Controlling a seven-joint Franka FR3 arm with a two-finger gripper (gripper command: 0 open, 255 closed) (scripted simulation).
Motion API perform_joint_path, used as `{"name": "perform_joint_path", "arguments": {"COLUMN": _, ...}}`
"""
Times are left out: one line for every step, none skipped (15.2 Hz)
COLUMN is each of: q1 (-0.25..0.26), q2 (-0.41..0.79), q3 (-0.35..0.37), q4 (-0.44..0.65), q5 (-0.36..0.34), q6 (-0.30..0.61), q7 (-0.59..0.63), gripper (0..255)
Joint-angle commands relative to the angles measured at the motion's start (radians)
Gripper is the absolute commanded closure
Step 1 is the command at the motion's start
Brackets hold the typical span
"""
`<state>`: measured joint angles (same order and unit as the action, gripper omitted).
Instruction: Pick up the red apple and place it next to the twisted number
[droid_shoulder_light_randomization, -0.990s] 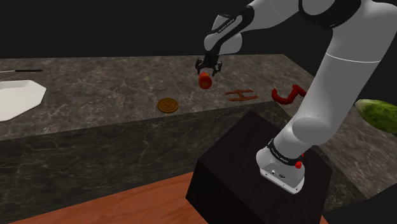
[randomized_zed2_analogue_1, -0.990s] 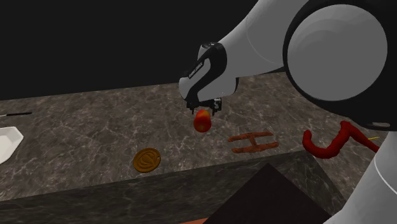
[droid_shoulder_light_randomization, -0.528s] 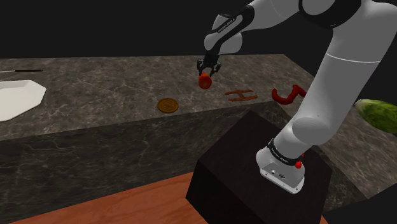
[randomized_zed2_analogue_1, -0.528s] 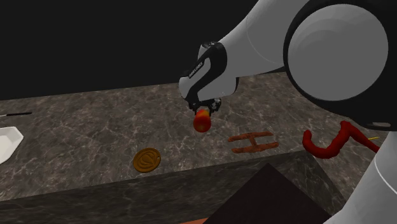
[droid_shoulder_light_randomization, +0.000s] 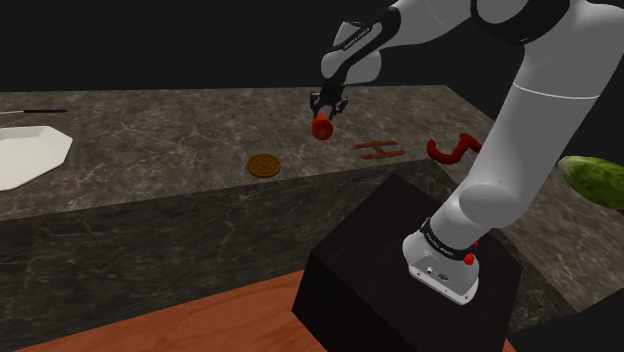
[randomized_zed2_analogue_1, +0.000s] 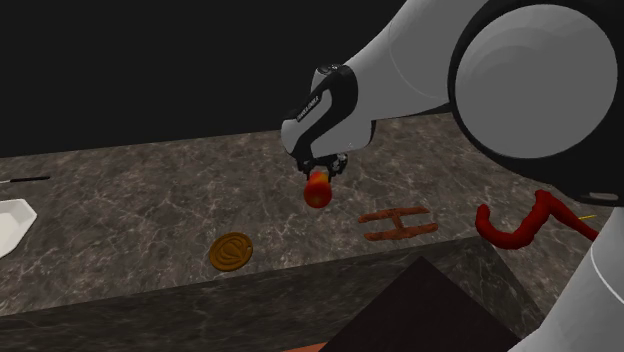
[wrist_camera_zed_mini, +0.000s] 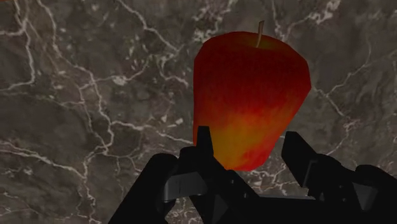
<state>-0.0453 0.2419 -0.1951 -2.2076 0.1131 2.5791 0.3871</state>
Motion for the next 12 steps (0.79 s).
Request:
{"name": "perform_joint_path", "arguments": {"q1": 0.003, "q2": -0.013, "q3": -0.002, "q4": 0.001, "q5": -0.006, "q6": -0.019, "q7": 0.004, "gripper": 255}}
{"name": "perform_joint_path", "arguments": {"q1": 0.004, "q2": -0.023, "q3": -0.004, "q4": 0.003, "q5": -0.011, "q6": -0.031, "q7": 0.008, "gripper": 255}}
{"name": "perform_joint_path", "arguments": {"q1": 0.005, "q2": -0.033, "q3": -0.005, "q4": 0.005, "q5": -0.015, "q6": -0.043, "q7": 0.011, "gripper": 255}}
{"name": "perform_joint_path", "arguments": {"q1": 0.006, "q2": -0.042, "q3": -0.007, "q4": 0.008, "q5": -0.019, "q6": -0.055, "q7": 0.014, "gripper": 255}}
{"name": "perform_joint_path", "arguments": {"q1": 0.005, "q2": -0.035, "q3": -0.006, "q4": 0.007, "q5": -0.015, "q6": -0.041, "q7": 0.012, "gripper": 255}}
{"name": "perform_joint_path", "arguments": {"q1": 0.005, "q2": -0.035, "q3": -0.006, "q4": 0.007, "q5": -0.015, "q6": -0.041, "q7": 0.012, "gripper": 0}}
{"name": "perform_joint_path", "arguments": {"q1": -0.065, "q2": 0.048, "q3": 0.015, "q4": 0.178, "q5": 0.099, "q6": -0.267, "q7": -0.146, "gripper": 0}}
{"name": "perform_joint_path", "arguments": {"q1": -0.108, "q2": 0.103, "q3": 0.032, "q4": 0.278, "q5": 0.133, "q6": -0.387, "q7": -0.202, "gripper": 0}}
{"name": "perform_joint_path", "arguments": {"q1": -0.110, "q2": 0.109, "q3": 0.036, "q4": 0.274, "q5": 0.135, "q6": -0.376, "q7": -0.203, "gripper": 0}}
{"name": "perform_joint_path", "arguments": {"q1": -0.110, "q2": 0.116, "q3": 0.038, "q4": 0.269, "q5": 0.137, "q6": -0.365, "q7": -0.205, "gripper": 0}}
{"name": "perform_joint_path", "arguments": {"q1": -0.110, "q2": 0.123, "q3": 0.040, "q4": 0.265, "q5": 0.140, "q6": -0.353, "q7": -0.207, "gripper": 0}}
{"name": "perform_joint_path", "arguments": {"q1": -0.110, "q2": 0.131, "q3": 0.042, "q4": 0.261, "q5": 0.143, "q6": -0.342, "q7": -0.208, "gripper": 0}}
